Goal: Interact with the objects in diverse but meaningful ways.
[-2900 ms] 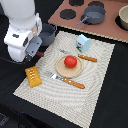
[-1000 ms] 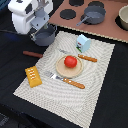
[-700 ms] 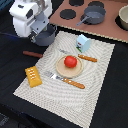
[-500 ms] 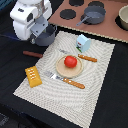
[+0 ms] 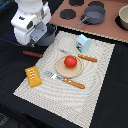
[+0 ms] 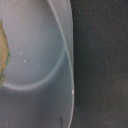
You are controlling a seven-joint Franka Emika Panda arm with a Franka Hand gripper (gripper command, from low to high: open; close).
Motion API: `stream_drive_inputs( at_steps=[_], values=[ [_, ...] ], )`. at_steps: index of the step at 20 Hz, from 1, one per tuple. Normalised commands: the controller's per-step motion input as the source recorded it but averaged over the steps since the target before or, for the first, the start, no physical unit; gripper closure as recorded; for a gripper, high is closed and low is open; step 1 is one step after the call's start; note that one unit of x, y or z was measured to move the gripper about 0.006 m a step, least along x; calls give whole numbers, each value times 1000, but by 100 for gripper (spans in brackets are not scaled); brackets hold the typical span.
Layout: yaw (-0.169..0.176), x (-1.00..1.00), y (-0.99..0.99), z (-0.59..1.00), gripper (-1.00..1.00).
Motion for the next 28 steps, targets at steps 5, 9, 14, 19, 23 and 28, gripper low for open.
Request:
stream_drive_inputs(
  at_steps=[5, 9, 14, 19, 23, 28],
  values=[
    [14, -247, 94, -345, 100],
    [11, -245, 111, -326, 100],
    [12, -230, 111, -312, 100],
    [6, -142, 144, -186, 100],
    [-26, 0, 211, 177, 100],
    [-48, -22, 101, 602, 100]
  ],
)
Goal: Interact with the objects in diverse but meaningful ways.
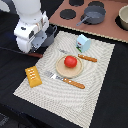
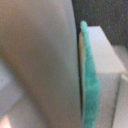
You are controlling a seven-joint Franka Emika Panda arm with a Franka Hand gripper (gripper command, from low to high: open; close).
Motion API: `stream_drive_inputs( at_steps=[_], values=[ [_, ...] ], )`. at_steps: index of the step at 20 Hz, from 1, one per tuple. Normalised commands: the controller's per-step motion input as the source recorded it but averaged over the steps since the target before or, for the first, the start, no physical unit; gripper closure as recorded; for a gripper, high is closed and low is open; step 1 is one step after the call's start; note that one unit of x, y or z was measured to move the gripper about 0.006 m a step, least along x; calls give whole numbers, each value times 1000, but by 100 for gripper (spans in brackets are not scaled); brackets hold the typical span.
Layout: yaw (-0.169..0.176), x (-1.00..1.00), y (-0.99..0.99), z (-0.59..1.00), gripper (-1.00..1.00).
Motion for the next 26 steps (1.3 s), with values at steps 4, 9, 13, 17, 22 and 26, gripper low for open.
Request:
stream_drive_inputs(
  at_steps=[4, 9, 13, 17, 22, 26],
  values=[
    [-41, -84, 28, 707, 100],
    [-78, -50, -16, 887, 100],
    [-80, 141, 342, 781, 100],
    [-65, 456, 622, 651, 100],
    [-54, 526, 747, 442, 100],
    [-52, 511, 778, 308, 100]
  ],
)
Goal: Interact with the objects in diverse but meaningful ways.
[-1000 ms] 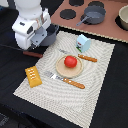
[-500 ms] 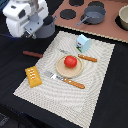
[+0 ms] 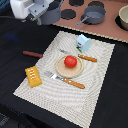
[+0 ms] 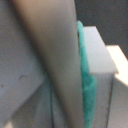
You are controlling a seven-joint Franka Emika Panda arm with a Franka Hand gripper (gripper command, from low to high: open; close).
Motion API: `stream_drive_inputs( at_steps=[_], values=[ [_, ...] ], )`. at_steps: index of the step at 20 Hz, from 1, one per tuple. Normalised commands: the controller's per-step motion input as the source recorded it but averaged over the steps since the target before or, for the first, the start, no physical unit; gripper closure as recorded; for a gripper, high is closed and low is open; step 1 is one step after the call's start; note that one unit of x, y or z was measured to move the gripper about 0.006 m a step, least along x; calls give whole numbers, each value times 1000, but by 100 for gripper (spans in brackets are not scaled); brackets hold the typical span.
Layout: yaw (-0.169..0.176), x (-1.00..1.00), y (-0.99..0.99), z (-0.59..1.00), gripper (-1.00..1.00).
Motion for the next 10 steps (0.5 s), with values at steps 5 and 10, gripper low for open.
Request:
stream_drive_inputs(
  at_steps=[5, 10],
  values=[
    [-64, 461, 751, 179, 100],
    [-70, 465, 718, 143, 100]
  ],
)
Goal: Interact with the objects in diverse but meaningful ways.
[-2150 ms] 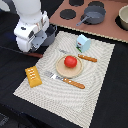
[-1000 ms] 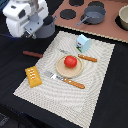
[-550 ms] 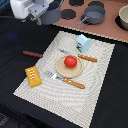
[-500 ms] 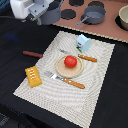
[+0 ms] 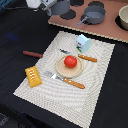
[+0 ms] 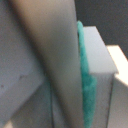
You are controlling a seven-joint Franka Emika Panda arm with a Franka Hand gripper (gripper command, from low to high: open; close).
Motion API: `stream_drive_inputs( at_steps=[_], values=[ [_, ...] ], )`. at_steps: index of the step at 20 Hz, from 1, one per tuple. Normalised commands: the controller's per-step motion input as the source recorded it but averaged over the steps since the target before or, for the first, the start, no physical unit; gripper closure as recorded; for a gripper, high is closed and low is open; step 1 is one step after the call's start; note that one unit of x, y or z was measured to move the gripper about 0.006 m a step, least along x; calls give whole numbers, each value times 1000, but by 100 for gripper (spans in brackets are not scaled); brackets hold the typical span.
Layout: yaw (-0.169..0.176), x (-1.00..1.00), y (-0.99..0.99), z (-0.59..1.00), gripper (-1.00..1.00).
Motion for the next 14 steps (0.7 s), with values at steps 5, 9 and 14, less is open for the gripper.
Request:
stream_drive_inputs(
  at_steps=[5, 9, 14],
  values=[
    [-78, 502, 681, 139, 100],
    [-80, 481, 594, 28, 100],
    [-70, 430, 428, 0, 100]
  ],
)
